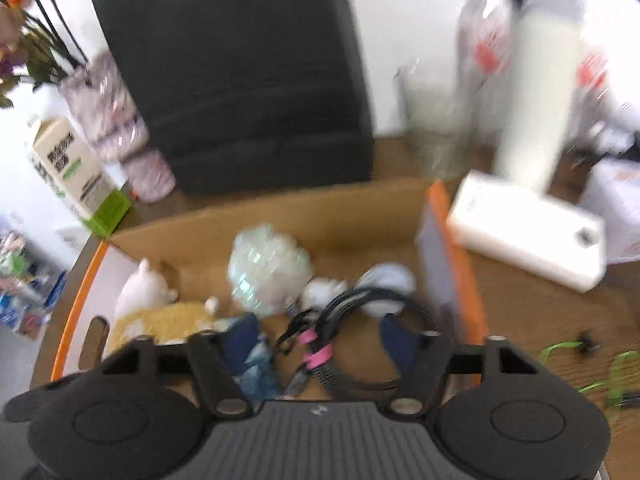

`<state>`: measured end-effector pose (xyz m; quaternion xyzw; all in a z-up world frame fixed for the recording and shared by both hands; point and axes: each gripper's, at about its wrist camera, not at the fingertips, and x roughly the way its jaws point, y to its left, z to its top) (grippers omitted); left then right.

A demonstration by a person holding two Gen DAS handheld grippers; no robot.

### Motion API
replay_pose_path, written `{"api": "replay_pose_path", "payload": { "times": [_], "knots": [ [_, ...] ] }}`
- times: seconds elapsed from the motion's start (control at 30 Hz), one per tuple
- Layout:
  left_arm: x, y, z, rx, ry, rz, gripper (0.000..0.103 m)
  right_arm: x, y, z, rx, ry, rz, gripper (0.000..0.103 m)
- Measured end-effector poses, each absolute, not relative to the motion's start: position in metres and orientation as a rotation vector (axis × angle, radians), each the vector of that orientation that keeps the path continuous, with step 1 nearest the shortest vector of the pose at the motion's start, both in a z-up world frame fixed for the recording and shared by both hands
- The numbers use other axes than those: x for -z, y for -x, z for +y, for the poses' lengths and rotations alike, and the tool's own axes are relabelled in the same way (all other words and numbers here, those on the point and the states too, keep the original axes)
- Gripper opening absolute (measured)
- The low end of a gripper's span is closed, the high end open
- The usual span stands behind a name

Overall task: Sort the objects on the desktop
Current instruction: 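Open both tools to drop the packet and cable into the box, then withdraw both open tools from the box back over the table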

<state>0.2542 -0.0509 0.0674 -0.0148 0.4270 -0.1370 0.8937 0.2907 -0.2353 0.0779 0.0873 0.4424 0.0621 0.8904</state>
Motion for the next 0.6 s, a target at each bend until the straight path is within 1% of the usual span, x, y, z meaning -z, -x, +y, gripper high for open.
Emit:
{"api": "replay_pose_path", "payload": {
  "times": [0.03, 0.1, 0.13, 0.2, 0.23, 0.27, 0.43, 0.5, 0.6],
  "knots": [
    [-0.074, -0.243, -0.048, 0.249, 0.024, 0.861, 0.087, -0.083, -0.284, -0.236, -0.106, -0.154, 0.896, 0.069],
    [-0.084, -0.219, -0.042, 0.226, 0.007, 0.804, 0.096, -0.094, -0.261, -0.239, -0.086, -0.106, 0.825, 0.069],
    [-0.088, -0.205, -0.040, 0.217, -0.009, 0.768, 0.103, -0.098, -0.244, -0.241, -0.087, -0.091, 0.783, 0.070],
    [-0.094, -0.175, -0.035, 0.191, -0.034, 0.681, 0.103, -0.105, -0.211, -0.246, -0.092, -0.078, 0.709, 0.076],
    [-0.095, -0.158, -0.033, 0.172, -0.042, 0.653, 0.103, -0.106, -0.190, -0.249, -0.091, -0.072, 0.670, 0.078],
    [-0.096, -0.146, -0.031, 0.173, -0.044, 0.632, 0.103, -0.106, -0.174, -0.251, -0.091, -0.067, 0.644, 0.082],
    [-0.091, -0.075, -0.025, 0.218, -0.066, 0.518, 0.103, -0.092, -0.085, -0.253, -0.059, 0.004, 0.531, 0.083],
    [-0.086, -0.053, -0.026, 0.241, -0.062, 0.500, 0.103, -0.085, -0.057, -0.248, -0.067, -0.001, 0.510, 0.089],
    [-0.069, -0.020, -0.019, 0.275, 0.005, 0.491, 0.103, -0.075, -0.012, -0.243, -0.096, -0.032, 0.466, 0.091]
  ]
}}
